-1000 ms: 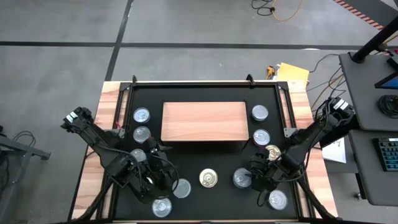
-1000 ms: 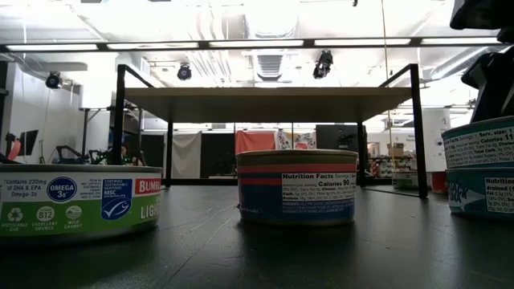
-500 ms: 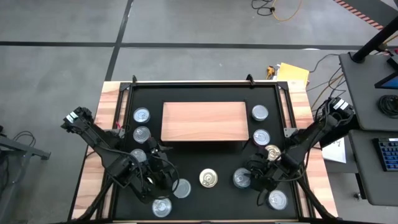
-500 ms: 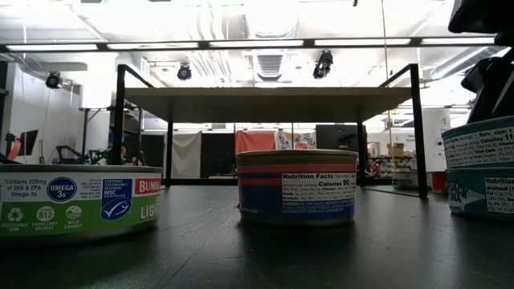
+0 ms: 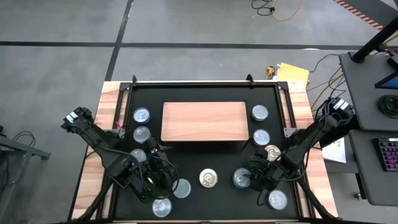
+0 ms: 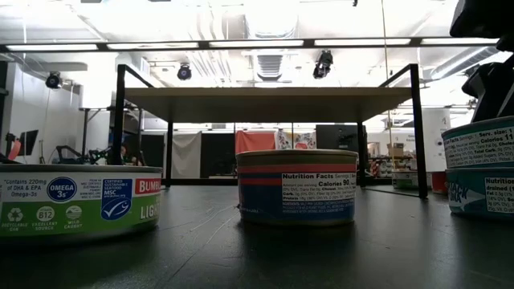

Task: Stack canned seafood by type on shelf
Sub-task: Put the light green tuna can on the shelf

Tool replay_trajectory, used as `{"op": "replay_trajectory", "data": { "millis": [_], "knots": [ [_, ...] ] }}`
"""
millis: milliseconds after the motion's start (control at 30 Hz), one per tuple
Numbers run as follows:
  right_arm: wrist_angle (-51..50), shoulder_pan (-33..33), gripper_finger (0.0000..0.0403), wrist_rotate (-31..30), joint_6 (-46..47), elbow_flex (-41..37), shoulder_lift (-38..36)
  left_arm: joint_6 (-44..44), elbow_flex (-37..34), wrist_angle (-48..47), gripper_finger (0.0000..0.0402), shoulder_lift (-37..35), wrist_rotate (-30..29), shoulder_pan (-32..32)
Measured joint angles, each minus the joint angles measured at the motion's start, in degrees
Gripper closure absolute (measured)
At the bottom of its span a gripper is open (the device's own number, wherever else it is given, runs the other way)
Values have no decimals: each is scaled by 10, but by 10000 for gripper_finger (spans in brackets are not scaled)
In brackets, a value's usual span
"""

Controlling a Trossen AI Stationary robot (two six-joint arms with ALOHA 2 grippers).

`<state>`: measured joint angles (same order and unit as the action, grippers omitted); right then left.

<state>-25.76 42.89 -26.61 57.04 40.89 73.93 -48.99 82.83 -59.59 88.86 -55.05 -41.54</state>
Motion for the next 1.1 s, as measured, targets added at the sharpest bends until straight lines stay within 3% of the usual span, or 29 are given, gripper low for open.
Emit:
{"op": "replay_trajectory", "data": {
  "millis": [1100],
  "knots": [
    [14, 0, 171, 14, 1, -9, 3, 0, 0, -1, 86, 0, -1, 0]
  ]
}}
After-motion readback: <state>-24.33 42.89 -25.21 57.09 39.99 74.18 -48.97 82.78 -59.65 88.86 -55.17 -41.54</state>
